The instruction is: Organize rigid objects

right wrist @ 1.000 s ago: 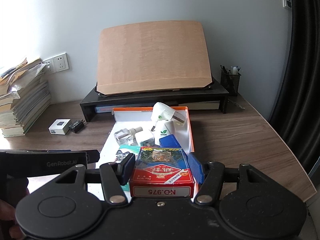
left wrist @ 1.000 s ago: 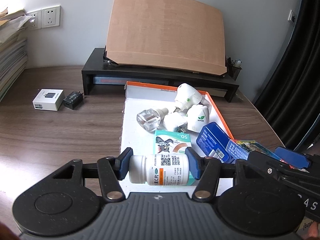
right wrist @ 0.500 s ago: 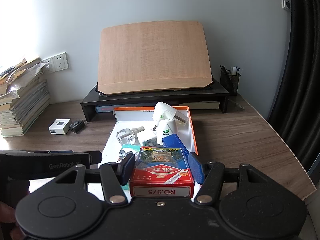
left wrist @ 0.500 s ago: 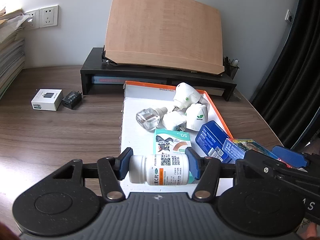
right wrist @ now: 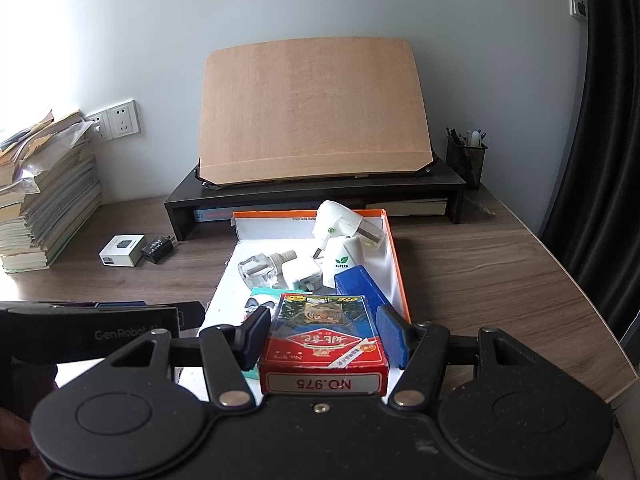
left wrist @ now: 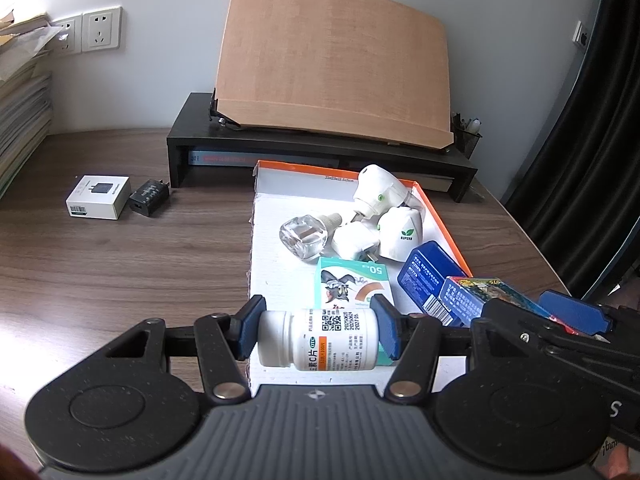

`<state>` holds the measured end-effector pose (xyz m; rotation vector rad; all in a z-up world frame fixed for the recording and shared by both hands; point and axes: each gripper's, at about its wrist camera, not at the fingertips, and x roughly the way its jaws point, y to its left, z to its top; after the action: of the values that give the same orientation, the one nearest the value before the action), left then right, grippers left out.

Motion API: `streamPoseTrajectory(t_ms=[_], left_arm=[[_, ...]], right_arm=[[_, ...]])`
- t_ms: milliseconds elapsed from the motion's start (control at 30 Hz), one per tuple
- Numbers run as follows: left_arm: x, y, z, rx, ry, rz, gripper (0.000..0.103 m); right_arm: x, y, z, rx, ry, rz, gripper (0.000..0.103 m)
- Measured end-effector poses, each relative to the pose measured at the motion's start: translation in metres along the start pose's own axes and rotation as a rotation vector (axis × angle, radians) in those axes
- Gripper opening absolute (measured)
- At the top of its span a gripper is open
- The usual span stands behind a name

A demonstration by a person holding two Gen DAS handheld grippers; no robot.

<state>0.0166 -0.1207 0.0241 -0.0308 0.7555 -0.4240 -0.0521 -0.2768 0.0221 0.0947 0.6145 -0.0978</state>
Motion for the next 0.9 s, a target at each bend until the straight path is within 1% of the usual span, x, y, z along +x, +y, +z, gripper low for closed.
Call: streamPoseTrajectory(t_ms=[900], left_arm=[[0.012,0.004,0.004,0.000,0.024,-0.006,0.058]], right_arm=[[0.018,0.002,0.002,0.003,0.025,0.005,0.071]])
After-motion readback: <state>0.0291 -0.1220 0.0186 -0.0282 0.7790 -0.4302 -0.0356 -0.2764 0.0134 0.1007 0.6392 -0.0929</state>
